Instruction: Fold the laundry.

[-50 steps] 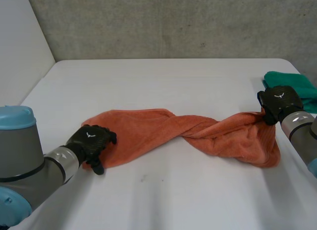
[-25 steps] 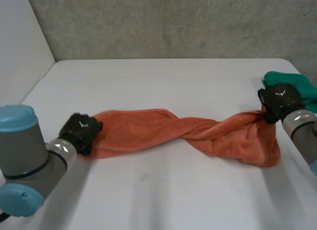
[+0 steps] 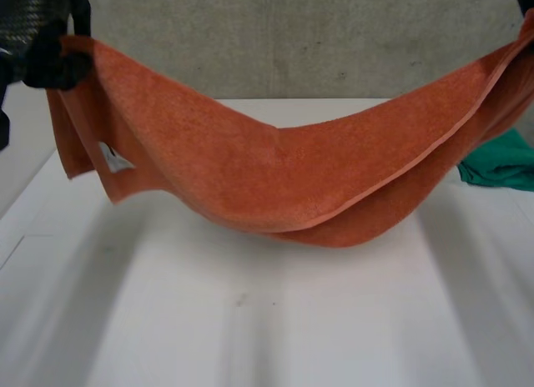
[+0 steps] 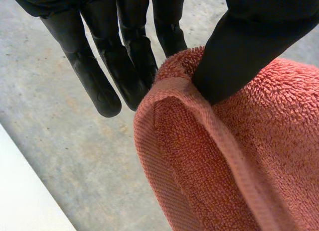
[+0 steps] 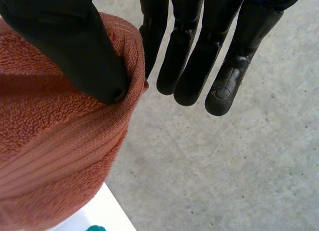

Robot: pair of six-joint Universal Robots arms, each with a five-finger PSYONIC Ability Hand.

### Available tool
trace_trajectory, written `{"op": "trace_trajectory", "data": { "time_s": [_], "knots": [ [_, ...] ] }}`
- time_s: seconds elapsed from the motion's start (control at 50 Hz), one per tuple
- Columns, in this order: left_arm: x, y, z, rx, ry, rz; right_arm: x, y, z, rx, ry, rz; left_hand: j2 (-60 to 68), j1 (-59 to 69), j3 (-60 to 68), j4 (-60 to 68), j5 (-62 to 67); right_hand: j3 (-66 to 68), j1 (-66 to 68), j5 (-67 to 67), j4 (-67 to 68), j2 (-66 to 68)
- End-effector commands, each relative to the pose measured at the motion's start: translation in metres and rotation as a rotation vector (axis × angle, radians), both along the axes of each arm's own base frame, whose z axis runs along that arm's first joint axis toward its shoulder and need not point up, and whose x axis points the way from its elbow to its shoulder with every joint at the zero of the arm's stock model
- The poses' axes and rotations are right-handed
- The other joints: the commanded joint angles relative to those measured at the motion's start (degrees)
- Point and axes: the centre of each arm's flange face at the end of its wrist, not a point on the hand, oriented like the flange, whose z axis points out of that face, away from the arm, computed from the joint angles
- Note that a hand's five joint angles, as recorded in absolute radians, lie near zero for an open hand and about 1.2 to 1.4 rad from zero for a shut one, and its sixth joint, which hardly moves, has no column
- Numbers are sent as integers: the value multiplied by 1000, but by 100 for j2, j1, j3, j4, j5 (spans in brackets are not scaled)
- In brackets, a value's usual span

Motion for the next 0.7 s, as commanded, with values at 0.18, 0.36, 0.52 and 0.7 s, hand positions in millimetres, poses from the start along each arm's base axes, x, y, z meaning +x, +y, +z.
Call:
{"op": "trace_trajectory", "data": {
  "time_s": [0.18, 0.36, 0.52, 0.7],
  "knots": [
    [-4, -84, -117, 368, -95, 61, 5, -66, -103, 345, 84, -3, 1159, 1584, 1195, 1136, 1406, 1243, 2516, 1431, 1191, 1276],
    [-13, -130, -189, 491, -129, 77, 24, -100, -183, 410, 57, -86, -3832, -3406, -3795, -3854, -3584, 1243, 2516, 1431, 1191, 1276],
    [-11, -127, -173, 386, -99, 110, 25, -101, -201, 360, 44, -131, -5467, -5042, -5431, -5490, -5220, 1243, 2516, 1431, 1191, 1276],
    [-20, -35, -187, 503, -152, -80, 21, -91, -207, 372, 44, -131, -3803, -3378, -3767, -3825, -3555, 1243, 2516, 1431, 1191, 1276]
  ]
}}
